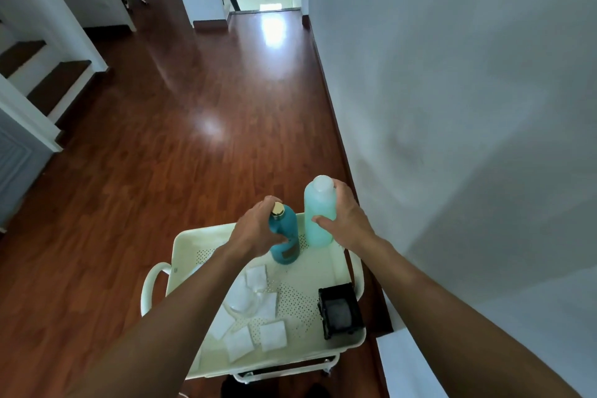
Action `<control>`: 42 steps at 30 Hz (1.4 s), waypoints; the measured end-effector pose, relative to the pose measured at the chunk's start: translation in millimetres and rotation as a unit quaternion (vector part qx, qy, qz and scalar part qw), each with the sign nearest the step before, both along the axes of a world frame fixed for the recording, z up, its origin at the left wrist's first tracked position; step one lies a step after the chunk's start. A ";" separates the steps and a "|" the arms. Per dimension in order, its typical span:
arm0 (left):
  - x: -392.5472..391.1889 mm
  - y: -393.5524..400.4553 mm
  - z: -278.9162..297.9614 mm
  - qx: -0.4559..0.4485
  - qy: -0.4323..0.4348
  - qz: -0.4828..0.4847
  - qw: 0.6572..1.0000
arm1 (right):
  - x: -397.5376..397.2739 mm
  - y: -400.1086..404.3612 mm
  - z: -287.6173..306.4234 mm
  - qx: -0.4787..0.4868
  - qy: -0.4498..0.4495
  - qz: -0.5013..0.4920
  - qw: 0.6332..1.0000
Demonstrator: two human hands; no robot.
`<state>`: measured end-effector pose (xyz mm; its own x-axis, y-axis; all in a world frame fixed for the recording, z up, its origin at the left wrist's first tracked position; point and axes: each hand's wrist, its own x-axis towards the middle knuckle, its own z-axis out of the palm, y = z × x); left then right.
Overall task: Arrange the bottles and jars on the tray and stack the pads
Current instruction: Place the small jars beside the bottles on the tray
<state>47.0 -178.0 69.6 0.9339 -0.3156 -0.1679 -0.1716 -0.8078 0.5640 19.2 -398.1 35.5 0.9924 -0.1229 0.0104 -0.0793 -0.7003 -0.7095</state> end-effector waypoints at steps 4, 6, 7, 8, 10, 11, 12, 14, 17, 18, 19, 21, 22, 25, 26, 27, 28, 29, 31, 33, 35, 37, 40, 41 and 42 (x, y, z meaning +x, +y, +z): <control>15.0 -6.2 -2.3 -0.008 0.014 -0.002 1.000 | -1.1 -1.6 4.8 -0.007 0.008 0.006 1.000; 21.0 -9.4 -4.0 -0.013 0.018 -0.008 1.000 | -1.3 -2.4 7.1 -0.014 0.018 0.009 1.000; 23.6 -11.0 -5.3 -0.015 0.020 -0.013 1.000 | -1.1 -2.6 8.0 -0.015 0.022 0.008 1.000; 25.8 -12.4 -6.2 -0.017 0.023 -0.019 0.999 | -1.3 -2.3 9.1 -0.015 0.023 0.007 1.000; 29.4 -14.4 -7.7 -0.019 0.029 -0.028 0.999 | -1.8 -2.6 9.8 -0.015 0.023 0.004 1.000; 30.7 -14.3 -8.8 -0.023 0.031 -0.031 0.999 | -2.0 -2.6 9.7 -0.015 0.023 0.004 1.000; 31.5 -13.6 -10.1 -0.025 0.034 -0.034 0.999 | -2.1 -2.2 9.5 -0.016 0.023 0.004 1.000; 32.4 -11.1 -13.3 -0.027 0.037 -0.038 0.998 | -2.9 -0.9 7.4 -0.016 0.026 0.005 1.000; 32.3 -10.3 -17.2 -0.027 0.039 -0.036 0.998 | -6.3 -1.1 4.7 -0.008 0.032 0.008 0.999; 31.3 -11.0 -17.9 -0.026 0.040 -0.037 0.998 | -7.1 -2.0 3.1 -0.001 0.041 0.012 0.999; 29.5 -11.7 -18.3 -0.034 0.047 -0.038 0.998 | -7.6 -2.8 2.2 0.004 0.050 0.014 0.999; 25.2 -15.0 -19.3 -0.045 0.057 -0.034 0.997 | -10.9 -7.7 -3.0 0.027 0.066 -0.001 0.997; 25.4 -16.4 -22.1 -0.045 0.054 -0.026 0.997 | -13.8 -10.4 -4.5 0.044 0.073 -0.016 0.996; 14.5 33.4 -37.1 -0.094 0.069 0.049 0.992 | -14.5 27.7 -3.0 0.016 0.082 0.006 0.996; 14.4 33.2 -39.1 -0.087 0.071 0.044 0.993 | -17.3 24.6 -3.7 0.027 0.084 -0.009 0.996; 14.5 35.3 -38.0 -0.087 0.073 0.042 0.993 | -21.2 23.1 -6.4 0.038 0.082 -0.020 0.996; 16.0 36.5 -33.7 -0.075 0.068 0.035 0.994 | -25.6 20.6 -10.6 0.045 0.076 -0.038 0.995; 18.8 38.0 -30.9 -0.065 0.064 0.031 0.995 | -30.4 17.8 -13.4 0.048 0.065 -0.061 0.995; 23.8 42.8 -25.6 -0.037 0.042 0.024 0.998 | -40.4 12.7 -15.8 0.065 0.032 -0.108 0.991; 27.2 53.7 -21.1 -0.008 0.018 0.017 1.000 | -49.7 11.7 -16.8 0.078 0.013 -0.129 0.989; 26.4 71.7 -18.6 0.012 0.000 0.022 1.000 | -57.6 18.9 -19.8 0.087 0.017 -0.102 0.991; 20.9 94.6 -20.0 0.019 -0.010 0.039 0.999 | -63.8 34.6 -22.6 0.094 0.033 -0.057 0.993; 11.6 120.7 -24.3 0.036 -0.020 0.072 0.997 | -68.1 58.7 -26.3 0.101 0.053 0.002 0.993; 9.1 128.7 -25.7 0.037 -0.022 0.082 0.996 | -68.8 66.8 -27.5 0.099 0.061 0.020 0.993; 6.1 135.9 -27.6 0.040 -0.022 0.087 0.995 | -69.6 74.7 -28.5 0.098 0.068 0.037 0.992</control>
<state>53.1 -42.2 42.1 0.9802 -0.1368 -0.1432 -0.0494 -0.8690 0.4923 -50.3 -323.4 7.0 0.9894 -0.0360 -0.1408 -0.1368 -0.5568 -0.8193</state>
